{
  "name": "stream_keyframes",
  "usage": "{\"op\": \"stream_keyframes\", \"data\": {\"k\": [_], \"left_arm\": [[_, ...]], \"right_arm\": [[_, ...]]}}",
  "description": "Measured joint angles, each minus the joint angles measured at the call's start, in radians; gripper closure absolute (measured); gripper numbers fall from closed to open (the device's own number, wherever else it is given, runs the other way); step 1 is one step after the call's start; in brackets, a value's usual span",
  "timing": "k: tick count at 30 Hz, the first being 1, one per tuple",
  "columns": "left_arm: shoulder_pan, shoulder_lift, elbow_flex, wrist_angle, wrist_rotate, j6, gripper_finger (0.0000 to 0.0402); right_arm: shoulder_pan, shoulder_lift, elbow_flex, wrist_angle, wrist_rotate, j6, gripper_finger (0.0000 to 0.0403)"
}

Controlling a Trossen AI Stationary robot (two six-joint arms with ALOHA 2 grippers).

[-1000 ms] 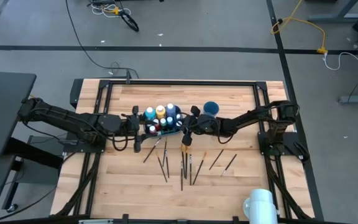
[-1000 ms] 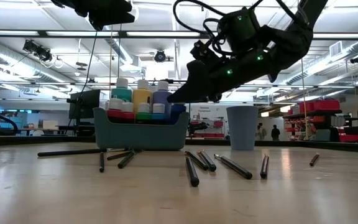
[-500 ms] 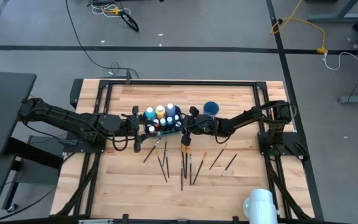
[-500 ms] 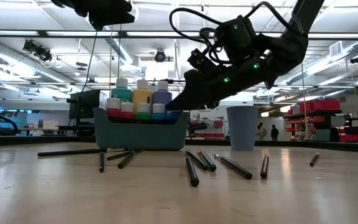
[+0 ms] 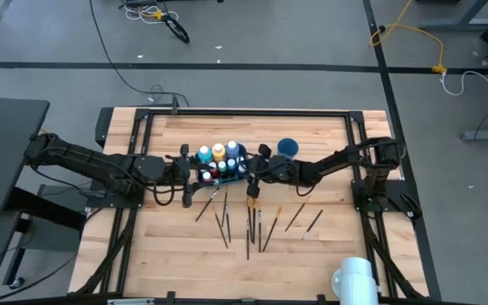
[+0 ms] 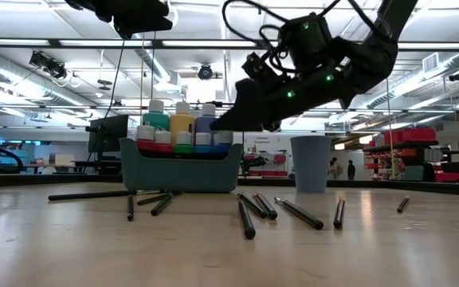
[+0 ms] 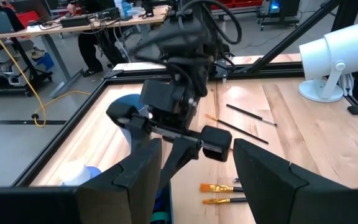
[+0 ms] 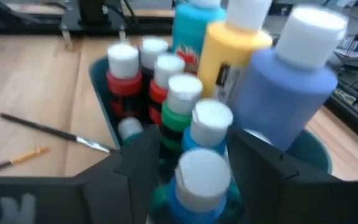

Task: Pick & Place Paint Supplies
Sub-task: Put the small blue paint bottle into the blue bin, then put the orange paint brush into the blue cup

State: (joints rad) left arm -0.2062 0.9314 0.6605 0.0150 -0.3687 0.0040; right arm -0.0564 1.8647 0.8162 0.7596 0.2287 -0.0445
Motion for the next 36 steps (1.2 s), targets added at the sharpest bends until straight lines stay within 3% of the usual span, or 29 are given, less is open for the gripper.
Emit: {"op": "stream_keyframes", "data": {"k": [14,22,27,36], "left_arm": [[0.0,0.0,0.0,-0.007,0.0,-0.034,0.0191],[0.0,0.0,0.0,-0.006,0.0,-0.04,0.0191],[0.0,0.0,0.0,-0.006,0.0,-0.04,0.0191],[0.0,0.0,0.0,0.002,-0.002,-0.038,0.0191]], "right_arm": [[0.064,-0.208,0.001,-0.346,-0.002,0.055,0.0234],[0.045,-0.202,0.0,-0.548,-0.131,0.415,0.0239],[0.044,-0.195,0.0,-0.622,-0.119,0.496,0.0239],[0.08,-0.111,0.001,-0.606,-0.168,0.601,0.0238]]}}
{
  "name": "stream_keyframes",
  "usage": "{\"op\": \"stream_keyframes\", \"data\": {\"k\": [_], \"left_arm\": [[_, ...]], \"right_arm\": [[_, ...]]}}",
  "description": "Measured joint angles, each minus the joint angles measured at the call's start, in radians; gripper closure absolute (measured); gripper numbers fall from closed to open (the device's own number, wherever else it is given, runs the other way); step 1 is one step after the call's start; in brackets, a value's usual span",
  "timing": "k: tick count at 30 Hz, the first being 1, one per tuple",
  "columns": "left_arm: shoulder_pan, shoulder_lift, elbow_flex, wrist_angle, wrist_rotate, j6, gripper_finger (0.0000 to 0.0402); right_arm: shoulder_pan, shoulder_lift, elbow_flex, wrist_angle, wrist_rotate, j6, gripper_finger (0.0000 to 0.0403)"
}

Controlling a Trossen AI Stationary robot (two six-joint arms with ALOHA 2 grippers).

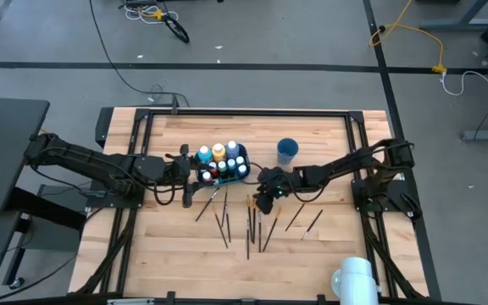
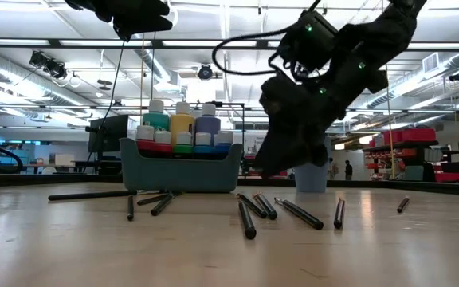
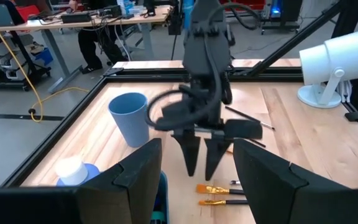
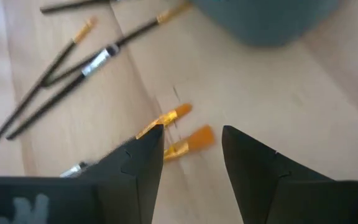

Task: Pick & Place Paint Supplies
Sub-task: Put the orange paint brush into the blue cup

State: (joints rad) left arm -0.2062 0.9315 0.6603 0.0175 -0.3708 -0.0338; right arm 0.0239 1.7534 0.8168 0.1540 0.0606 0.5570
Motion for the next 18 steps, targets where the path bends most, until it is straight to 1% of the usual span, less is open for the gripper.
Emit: {"op": "stream_keyframes", "data": {"k": [11,14,18], "left_arm": [[0.0,0.0,0.0,0.0,-0.002,0.0,0.0191],[0.0,0.0,0.0,0.0,-0.002,0.0,0.0191],[0.0,0.0,0.0,0.0,-0.002,0.0,0.0191]], "right_arm": [[0.007,0.065,0.0,0.017,-0.003,0.047,0.0238],[0.006,0.092,0.001,0.062,-0.022,0.061,0.0238],[0.007,0.118,0.002,0.115,-0.02,0.046,0.0243]]}}
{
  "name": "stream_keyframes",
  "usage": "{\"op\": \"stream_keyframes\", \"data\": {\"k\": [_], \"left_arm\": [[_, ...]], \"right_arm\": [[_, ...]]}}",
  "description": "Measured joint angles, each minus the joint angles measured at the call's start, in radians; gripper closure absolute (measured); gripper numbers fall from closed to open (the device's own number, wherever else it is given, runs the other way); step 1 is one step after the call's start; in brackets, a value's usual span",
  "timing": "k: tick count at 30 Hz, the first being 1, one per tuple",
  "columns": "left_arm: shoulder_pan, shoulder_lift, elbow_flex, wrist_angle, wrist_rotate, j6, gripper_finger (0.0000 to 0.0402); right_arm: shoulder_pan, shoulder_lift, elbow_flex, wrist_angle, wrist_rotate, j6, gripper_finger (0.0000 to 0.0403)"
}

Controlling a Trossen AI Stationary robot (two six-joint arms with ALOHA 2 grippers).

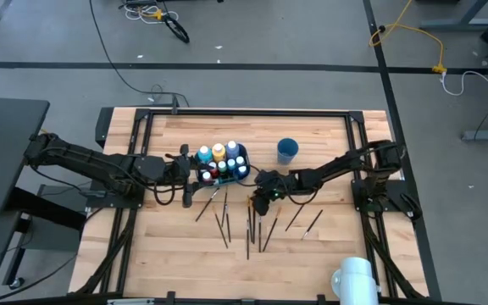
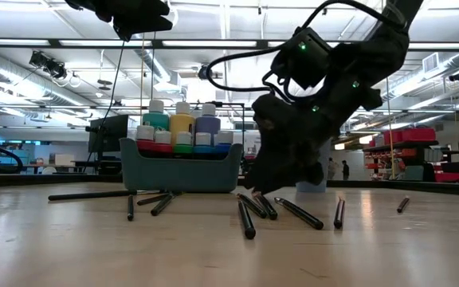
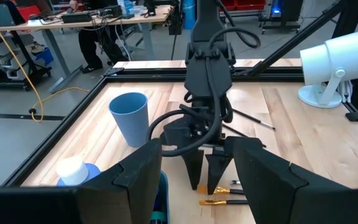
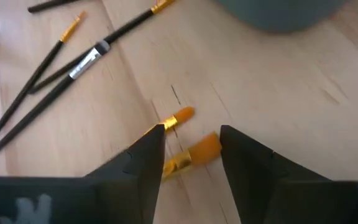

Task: Pick & Place Paint Supplies
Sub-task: Put the orange paint brush into the blue cup

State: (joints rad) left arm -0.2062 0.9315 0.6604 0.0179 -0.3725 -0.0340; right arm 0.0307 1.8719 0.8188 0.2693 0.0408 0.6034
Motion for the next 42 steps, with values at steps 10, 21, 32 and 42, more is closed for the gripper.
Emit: {"op": "stream_keyframes", "data": {"k": [10,21,32,42], "left_arm": [[0.0,0.0,0.0,0.0,0.0,0.0,0.0191],[0.0,0.0,0.0,0.0,-0.001,0.0,0.0191],[0.0,0.0,0.0,0.001,-0.008,0.032,0.0191],[0.0,0.0,0.0,0.003,-0.008,0.032,0.0191]], "right_arm": [[0.005,0.004,0.0,0.001,-0.037,-0.037,0.0334],[0.0,-0.015,0.001,0.042,-0.037,-0.133,0.0397],[-0.003,-0.303,0.004,-0.114,0.087,-0.321,0.0402],[-0.006,-0.653,0.004,-0.239,0.549,-0.55,0.0402]]}}
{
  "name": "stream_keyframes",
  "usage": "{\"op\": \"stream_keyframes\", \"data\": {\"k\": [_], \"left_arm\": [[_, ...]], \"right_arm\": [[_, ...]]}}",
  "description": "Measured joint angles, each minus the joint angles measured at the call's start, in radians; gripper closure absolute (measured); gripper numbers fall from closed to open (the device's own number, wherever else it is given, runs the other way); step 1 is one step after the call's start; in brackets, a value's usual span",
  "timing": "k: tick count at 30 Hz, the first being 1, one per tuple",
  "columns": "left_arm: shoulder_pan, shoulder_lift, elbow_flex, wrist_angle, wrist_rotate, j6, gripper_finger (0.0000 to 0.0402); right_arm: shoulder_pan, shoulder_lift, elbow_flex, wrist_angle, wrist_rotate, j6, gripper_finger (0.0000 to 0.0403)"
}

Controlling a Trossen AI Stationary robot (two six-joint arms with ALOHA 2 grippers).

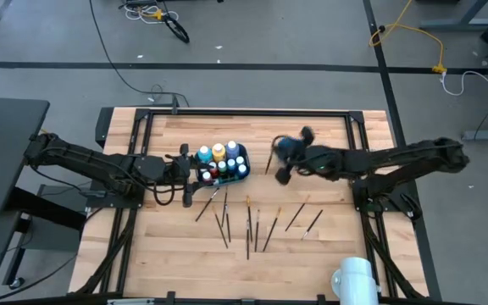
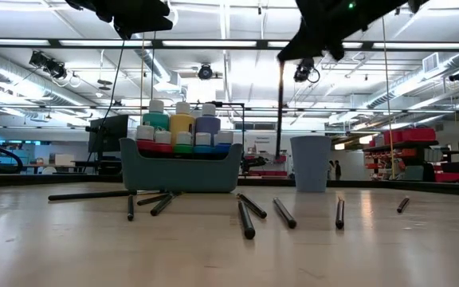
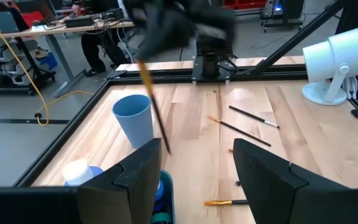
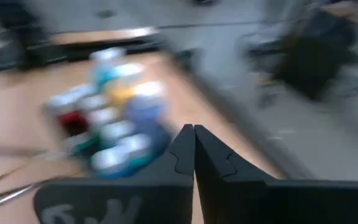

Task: Pick & Place Paint Supplies
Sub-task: Put the orange paint brush into the blue cup

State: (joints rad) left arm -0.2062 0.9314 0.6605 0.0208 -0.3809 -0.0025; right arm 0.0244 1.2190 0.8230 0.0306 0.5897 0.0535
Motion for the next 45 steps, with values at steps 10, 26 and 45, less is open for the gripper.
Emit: {"op": "stream_keyframes", "data": {"k": [10,26,45], "left_arm": [[0.0,0.0,0.0,0.0,0.0,0.006,0.0191],[0.0,0.0,0.0,-0.001,0.0,0.006,0.0191],[0.0,0.0,0.0,-0.007,0.0,0.006,0.0191]], "right_arm": [[-0.085,-0.104,0.0,-0.002,0.232,-0.123,0.0403],[-0.181,-0.074,-0.08,-0.121,0.091,0.045,0.0403],[-0.175,-0.049,-0.211,0.055,-0.006,-0.013,0.0355]]}}
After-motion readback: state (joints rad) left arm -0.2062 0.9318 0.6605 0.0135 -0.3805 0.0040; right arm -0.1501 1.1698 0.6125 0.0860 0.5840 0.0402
